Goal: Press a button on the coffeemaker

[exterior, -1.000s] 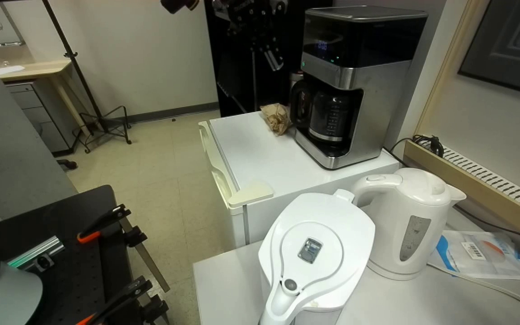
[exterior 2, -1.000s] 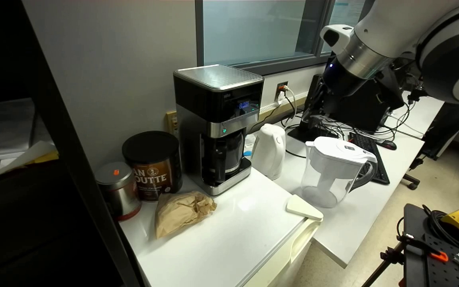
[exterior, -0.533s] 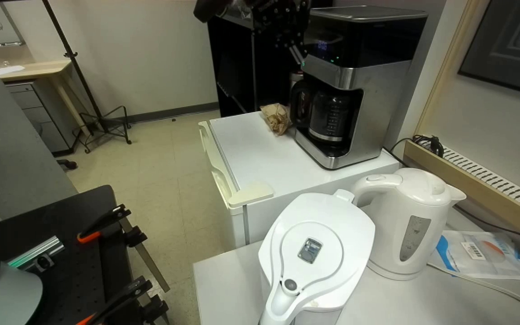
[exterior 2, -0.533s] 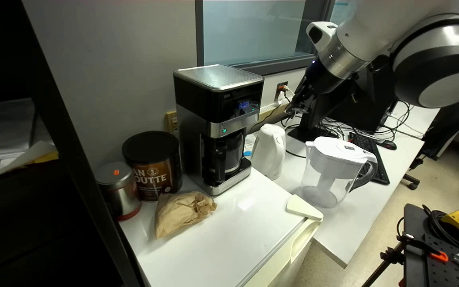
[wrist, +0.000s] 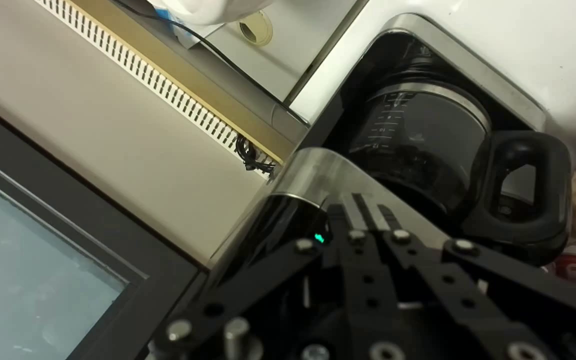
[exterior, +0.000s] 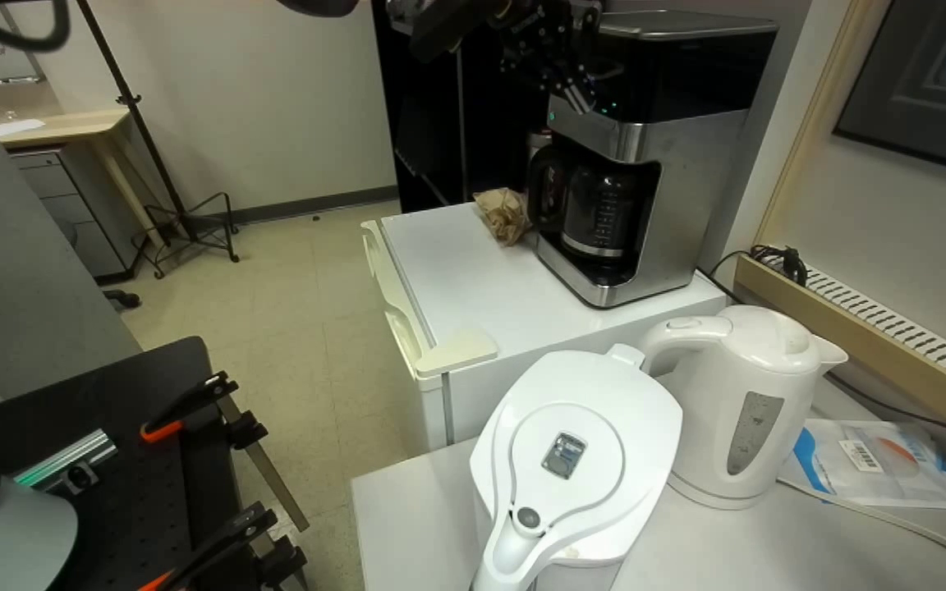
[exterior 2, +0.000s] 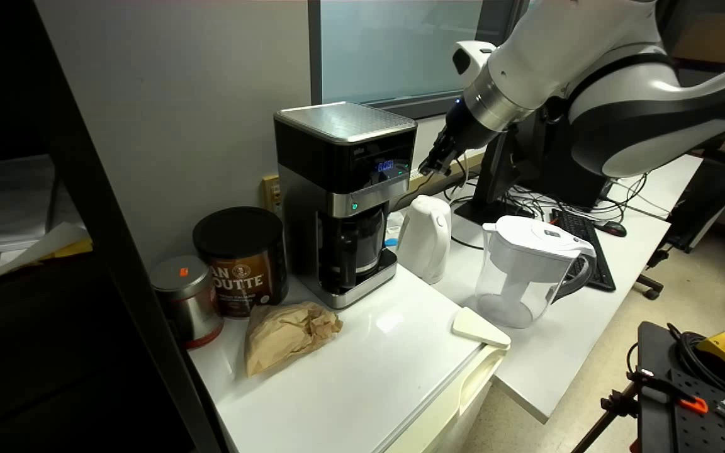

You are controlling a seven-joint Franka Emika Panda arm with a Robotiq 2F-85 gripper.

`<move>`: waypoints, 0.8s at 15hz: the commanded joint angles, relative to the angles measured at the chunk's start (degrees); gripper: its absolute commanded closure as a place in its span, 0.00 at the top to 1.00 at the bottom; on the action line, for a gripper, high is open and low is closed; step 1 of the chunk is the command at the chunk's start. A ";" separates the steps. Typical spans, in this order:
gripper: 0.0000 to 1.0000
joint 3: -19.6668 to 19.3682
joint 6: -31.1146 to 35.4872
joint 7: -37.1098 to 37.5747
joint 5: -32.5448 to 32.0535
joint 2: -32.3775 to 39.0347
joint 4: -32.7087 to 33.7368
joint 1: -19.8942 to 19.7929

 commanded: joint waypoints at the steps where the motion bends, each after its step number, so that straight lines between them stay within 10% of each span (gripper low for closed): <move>1: 0.03 -0.18 1.64 3.51 -3.08 4.65 4.39 0.42; 12: 0.03 -0.77 3.00 6.03 -6.30 8.97 8.11 0.87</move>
